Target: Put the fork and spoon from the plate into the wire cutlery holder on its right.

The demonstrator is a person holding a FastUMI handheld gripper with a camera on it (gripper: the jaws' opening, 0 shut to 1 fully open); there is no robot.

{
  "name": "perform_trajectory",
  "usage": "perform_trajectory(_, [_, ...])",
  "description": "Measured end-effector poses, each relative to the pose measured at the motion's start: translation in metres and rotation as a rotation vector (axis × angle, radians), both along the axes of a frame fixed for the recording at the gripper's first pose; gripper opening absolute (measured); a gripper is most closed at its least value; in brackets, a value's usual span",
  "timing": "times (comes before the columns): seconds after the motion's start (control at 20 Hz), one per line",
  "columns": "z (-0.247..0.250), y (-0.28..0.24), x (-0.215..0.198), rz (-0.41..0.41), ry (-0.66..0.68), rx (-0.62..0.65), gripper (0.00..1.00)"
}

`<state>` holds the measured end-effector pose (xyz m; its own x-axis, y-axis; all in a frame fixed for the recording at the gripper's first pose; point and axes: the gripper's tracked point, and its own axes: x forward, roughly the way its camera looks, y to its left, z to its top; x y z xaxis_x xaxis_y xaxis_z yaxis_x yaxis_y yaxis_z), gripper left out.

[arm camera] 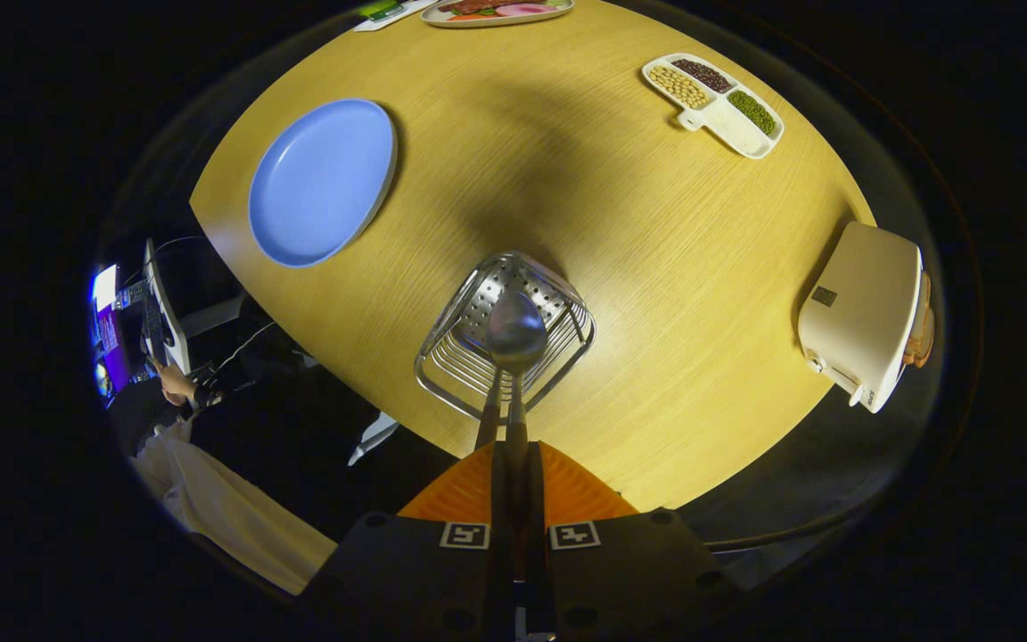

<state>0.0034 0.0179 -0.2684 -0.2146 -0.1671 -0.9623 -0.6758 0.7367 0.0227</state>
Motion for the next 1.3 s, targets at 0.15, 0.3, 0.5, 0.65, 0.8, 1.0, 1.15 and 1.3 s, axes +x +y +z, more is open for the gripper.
perform_trajectory(0.15, [-0.006, 0.003, 0.002, -0.027, 0.016, 0.003, 0.12])
perform_trajectory(0.3, [-0.008, 0.008, 0.009, -0.055, -0.001, 0.025, 0.2])
perform_trajectory(0.5, [0.004, 0.021, 0.016, -0.135, -0.052, 0.123, 0.5])
perform_trajectory(0.65, [0.02, 0.024, 0.018, -0.179, -0.11, 0.201, 0.75])
perform_trajectory(0.8, [0.042, 0.028, 0.016, -0.23, -0.175, 0.294, 0.94])
perform_trajectory(1.0, [0.075, 0.022, 0.015, -0.271, -0.313, 0.391, 0.99])
perform_trajectory(1.15, [0.102, 0.016, 0.012, -0.304, -0.433, 0.449, 1.0])
perform_trajectory(1.3, [0.13, 0.009, 0.01, -0.312, -0.56, 0.502, 1.0])
